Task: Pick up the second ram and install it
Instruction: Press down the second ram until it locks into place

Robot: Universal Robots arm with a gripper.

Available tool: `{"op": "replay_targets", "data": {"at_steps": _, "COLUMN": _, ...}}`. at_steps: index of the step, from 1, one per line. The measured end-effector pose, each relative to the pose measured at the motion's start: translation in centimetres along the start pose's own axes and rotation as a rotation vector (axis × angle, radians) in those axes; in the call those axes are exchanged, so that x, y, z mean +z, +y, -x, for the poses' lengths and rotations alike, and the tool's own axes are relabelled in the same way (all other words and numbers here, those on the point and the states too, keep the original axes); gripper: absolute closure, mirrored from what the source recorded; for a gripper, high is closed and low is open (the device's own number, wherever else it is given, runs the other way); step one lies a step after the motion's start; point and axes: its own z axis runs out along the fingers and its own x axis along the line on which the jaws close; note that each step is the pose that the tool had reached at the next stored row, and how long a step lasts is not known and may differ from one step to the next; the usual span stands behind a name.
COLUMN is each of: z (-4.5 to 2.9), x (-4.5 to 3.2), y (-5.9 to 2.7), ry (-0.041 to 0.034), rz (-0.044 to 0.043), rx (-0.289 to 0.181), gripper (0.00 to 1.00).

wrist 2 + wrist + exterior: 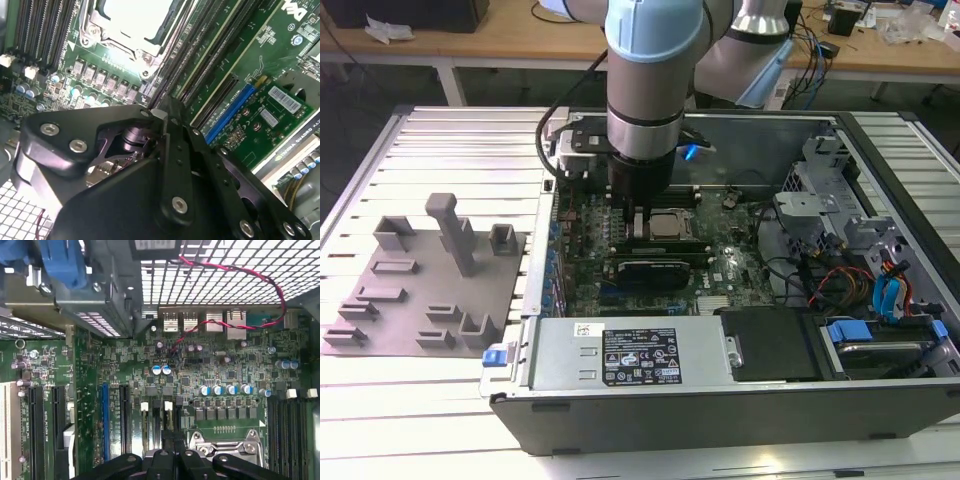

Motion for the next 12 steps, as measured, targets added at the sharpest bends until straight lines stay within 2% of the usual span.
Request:
{"op": "replay_targets", "data": {"at_steps": 1, "z": 0.03, "x": -0.19, "y": -0.01, "ry": -0.0014, "rz": -0.0008, "rx": 0.0, "gripper": 0.92}}
{"op": "replay_targets", "data": {"at_steps": 2, "z": 0.07, "x": -1.02, "y": -0.03, "ry": -0.0015, "rz": -0.0008, "rx": 0.0, "gripper": 0.92}}
{"op": "replay_targets", "data": {"at_steps": 3, "z": 0.09, "x": -1.49, "y": -0.2, "ry": -0.001, "rz": 0.0004, "rx": 0.0, "gripper": 0.92}}
{"op": "replay_targets", "data": {"at_steps": 4, "z": 0.11, "x": -1.52, "y": -0.62, "ry": -0.0019, "rz": 0.0057, "rx": 0.001, "gripper": 0.92}}
{"op": "replay_targets", "data": {"at_steps": 5, "z": 0.12, "x": -1.54, "y": -1.08, "ry": -0.0016, "rz": 0.0131, "rx": 0.001, "gripper": 0.92}}
{"op": "replay_targets", "data": {"at_steps": 6, "z": 0.15, "x": -1.56, "y": -2.03, "ry": -0.0012, "rz": 0.0304, "rx": 0.002, "gripper": 0.92}}
{"op": "replay_targets", "data": {"at_steps": 8, "z": 0.2, "x": -1.57, "y": -3.07, "ry": -0.0007, "rz": 0.0464, "rx": 0.002, "gripper": 0.92}}
{"op": "replay_targets", "data": {"at_steps": 10, "z": 0.26, "x": -1.6, "y": -4.66, "ry": -0.0001, "rz": 0.0696, "rx": 0.004, "gripper": 0.92}}
{"op": "replay_targets", "data": {"at_steps": 11, "z": 0.29, "x": -1.61, "y": -5.37, "ry": 0.0002, "rz": 0.079, "rx": 0.004, "gripper": 0.92}}
{"op": "replay_targets", "data": {"at_steps": 12, "z": 0.35, "x": -1.71, "y": -5.94, "ry": 0.0007, "rz": 0.083, "rx": 0.004, "gripper": 0.92}}
